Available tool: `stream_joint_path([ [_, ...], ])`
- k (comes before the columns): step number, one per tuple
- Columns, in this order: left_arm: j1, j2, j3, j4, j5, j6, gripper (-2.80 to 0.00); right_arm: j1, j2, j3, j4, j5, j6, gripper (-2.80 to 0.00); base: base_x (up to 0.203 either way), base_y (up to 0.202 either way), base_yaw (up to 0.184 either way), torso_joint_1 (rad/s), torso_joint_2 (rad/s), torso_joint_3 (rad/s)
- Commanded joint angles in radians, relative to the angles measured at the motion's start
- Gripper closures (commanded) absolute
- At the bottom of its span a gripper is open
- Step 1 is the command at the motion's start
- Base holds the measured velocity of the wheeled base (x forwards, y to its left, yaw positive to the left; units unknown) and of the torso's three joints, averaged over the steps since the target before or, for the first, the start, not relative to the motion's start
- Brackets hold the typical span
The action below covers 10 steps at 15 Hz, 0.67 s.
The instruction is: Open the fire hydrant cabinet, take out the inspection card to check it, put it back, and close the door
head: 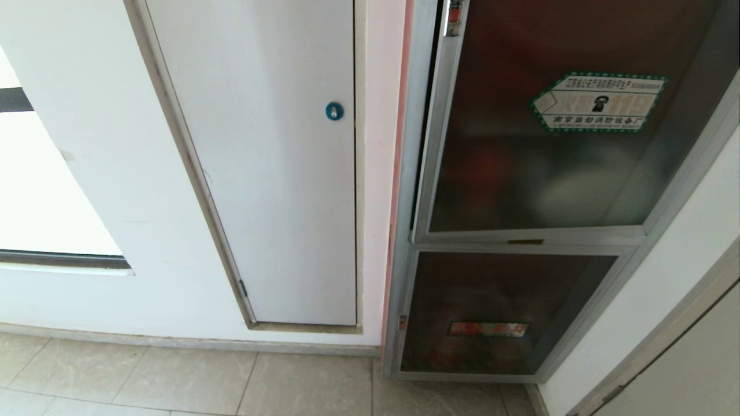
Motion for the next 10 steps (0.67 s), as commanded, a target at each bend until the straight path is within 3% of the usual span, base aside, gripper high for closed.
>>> stream_joint_path([
  [1,0.000,0.000,0.014,0.000,0.000,0.000,0.00,0.001,-0.068,0.070,-0.006,-0.065,-0.044,0.00,0.000,0.000,0.000,0.000,0.00,0.000],
  [5,0.000,0.000,0.014,0.000,0.000,0.000,0.00,0.001,-0.070,0.218,-0.099,-0.168,-0.157,0.00,0.000,0.000,0.000,0.000,0.00,0.000],
  [10,0.000,0.000,0.014,0.000,0.000,0.000,0.00,0.000,-0.070,0.265,-0.112,-0.188,-0.165,0.00,0.000,0.000,0.000,0.000,0.00,0.000],
])
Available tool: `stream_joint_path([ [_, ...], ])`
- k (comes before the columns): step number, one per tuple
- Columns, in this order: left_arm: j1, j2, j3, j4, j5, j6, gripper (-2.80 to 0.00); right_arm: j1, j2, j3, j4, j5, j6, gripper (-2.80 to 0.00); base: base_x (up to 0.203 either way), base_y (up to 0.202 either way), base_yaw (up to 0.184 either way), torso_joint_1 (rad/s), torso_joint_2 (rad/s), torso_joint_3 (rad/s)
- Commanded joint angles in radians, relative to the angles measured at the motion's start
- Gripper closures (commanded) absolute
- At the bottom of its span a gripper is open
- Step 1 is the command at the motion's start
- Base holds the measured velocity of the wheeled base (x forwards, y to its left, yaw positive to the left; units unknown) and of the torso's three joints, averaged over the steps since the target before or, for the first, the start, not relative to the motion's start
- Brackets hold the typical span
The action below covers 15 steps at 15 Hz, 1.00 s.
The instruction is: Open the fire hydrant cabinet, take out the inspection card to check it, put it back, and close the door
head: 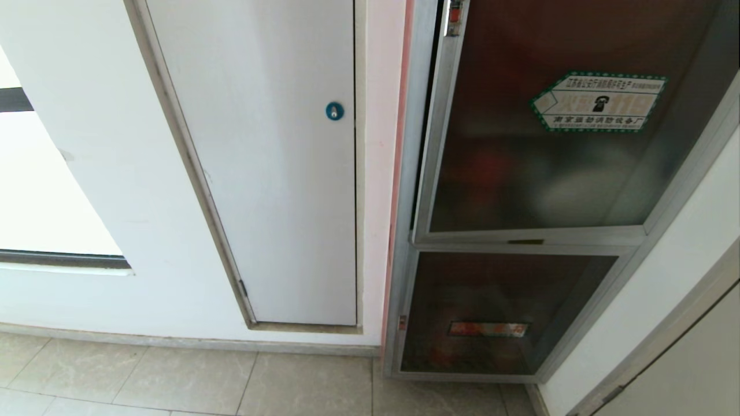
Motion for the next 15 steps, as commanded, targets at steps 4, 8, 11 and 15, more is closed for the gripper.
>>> stream_joint_path([
  [4,0.000,0.000,0.014,0.000,0.000,0.000,0.00,0.001,0.003,0.005,0.001,0.000,0.028,0.00,0.000,0.000,0.000,0.000,0.00,0.000],
  [8,0.000,0.000,0.014,0.000,0.000,0.000,0.00,0.001,0.003,0.005,-0.001,0.000,0.067,0.00,0.000,0.000,0.000,0.000,0.00,0.000],
  [11,0.000,0.000,0.014,0.001,0.000,0.000,0.00,0.000,0.003,0.005,-0.001,0.000,0.067,0.00,0.000,0.000,0.000,0.000,0.00,0.000],
  [15,0.000,0.000,0.014,0.001,0.000,0.000,0.00,0.000,0.003,0.005,-0.001,0.000,0.070,0.00,0.000,0.000,0.000,0.000,0.00,0.000],
])
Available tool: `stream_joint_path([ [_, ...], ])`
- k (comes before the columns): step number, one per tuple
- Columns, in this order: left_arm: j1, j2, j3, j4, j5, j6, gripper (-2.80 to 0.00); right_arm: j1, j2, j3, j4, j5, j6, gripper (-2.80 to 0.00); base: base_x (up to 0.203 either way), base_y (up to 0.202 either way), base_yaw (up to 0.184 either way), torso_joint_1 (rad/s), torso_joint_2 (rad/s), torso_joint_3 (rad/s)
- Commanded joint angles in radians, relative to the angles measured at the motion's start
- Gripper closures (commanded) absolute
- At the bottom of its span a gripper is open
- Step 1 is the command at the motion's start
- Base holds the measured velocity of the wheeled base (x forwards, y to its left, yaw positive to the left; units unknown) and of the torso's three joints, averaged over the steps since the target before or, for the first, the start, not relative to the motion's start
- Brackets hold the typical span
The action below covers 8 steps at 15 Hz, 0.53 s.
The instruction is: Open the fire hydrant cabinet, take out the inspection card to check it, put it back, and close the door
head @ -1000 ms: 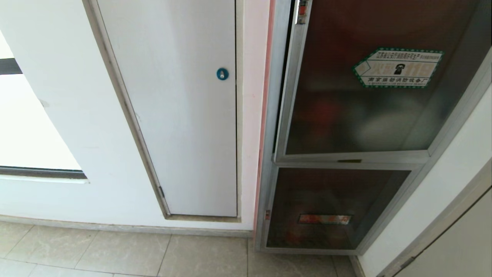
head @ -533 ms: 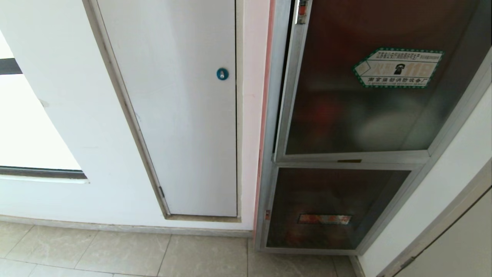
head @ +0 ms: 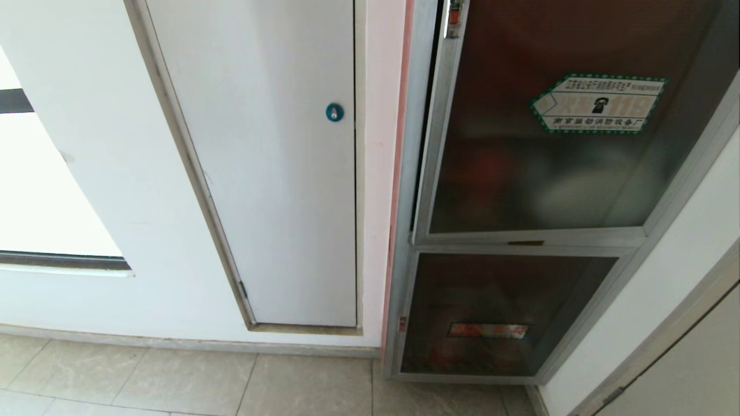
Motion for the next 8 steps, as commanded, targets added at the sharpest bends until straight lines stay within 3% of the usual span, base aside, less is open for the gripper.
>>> stream_joint_path([
  [1,0.000,0.000,0.014,0.000,0.000,0.000,0.00,0.000,0.002,0.000,0.000,0.000,-0.001,0.00,0.144,0.000,0.002,-0.007,-0.01,0.003],
  [8,0.000,0.000,0.014,-0.001,0.000,-0.001,0.00,0.001,0.002,0.000,0.000,0.000,-0.001,0.00,0.196,0.000,0.000,0.008,0.00,0.001],
])
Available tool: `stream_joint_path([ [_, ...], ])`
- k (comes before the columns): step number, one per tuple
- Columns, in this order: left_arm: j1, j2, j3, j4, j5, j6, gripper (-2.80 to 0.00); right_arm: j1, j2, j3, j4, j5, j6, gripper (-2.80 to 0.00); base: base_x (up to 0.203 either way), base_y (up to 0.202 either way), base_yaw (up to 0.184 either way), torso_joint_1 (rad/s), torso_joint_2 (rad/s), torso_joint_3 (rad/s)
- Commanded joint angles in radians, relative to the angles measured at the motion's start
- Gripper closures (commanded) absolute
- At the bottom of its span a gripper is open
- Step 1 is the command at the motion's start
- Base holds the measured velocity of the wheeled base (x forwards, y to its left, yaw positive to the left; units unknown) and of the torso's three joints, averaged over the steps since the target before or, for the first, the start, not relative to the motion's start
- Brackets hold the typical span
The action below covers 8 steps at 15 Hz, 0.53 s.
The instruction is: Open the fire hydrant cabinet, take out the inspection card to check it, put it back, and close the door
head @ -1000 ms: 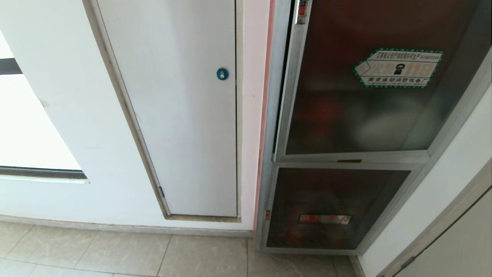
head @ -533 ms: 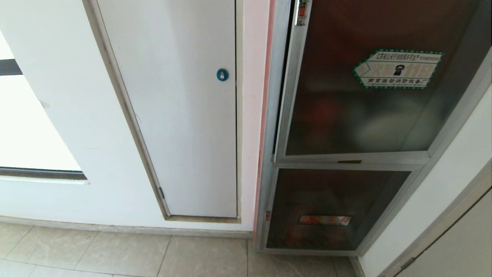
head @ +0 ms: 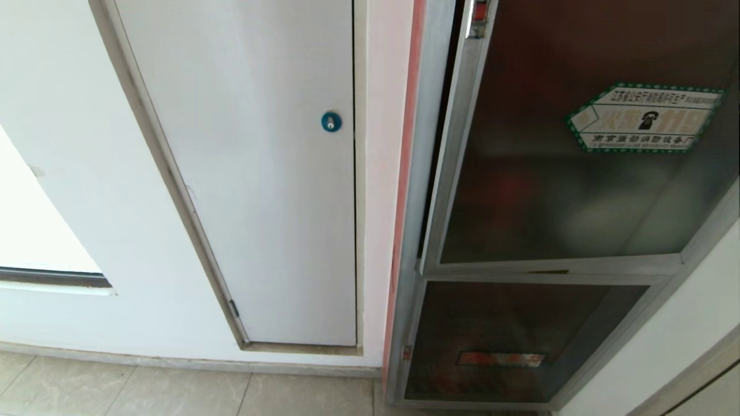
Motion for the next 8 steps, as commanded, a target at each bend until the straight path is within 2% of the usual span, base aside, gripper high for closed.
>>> stream_joint_path([
  [1,0.000,0.000,0.014,0.000,0.000,0.000,0.00,0.001,0.002,0.000,-0.001,0.000,-0.001,0.00,0.199,0.000,-0.001,-0.002,0.00,0.007],
  [5,0.000,0.000,0.014,-0.001,0.000,-0.001,0.00,0.001,0.002,0.000,-0.001,0.000,-0.001,0.00,0.194,0.000,-0.001,0.004,0.00,0.004],
  [8,0.000,0.000,0.014,0.000,0.000,-0.001,0.00,-0.001,0.002,0.000,-0.001,0.000,0.001,0.00,0.031,0.000,-0.001,0.004,0.00,0.000],
])
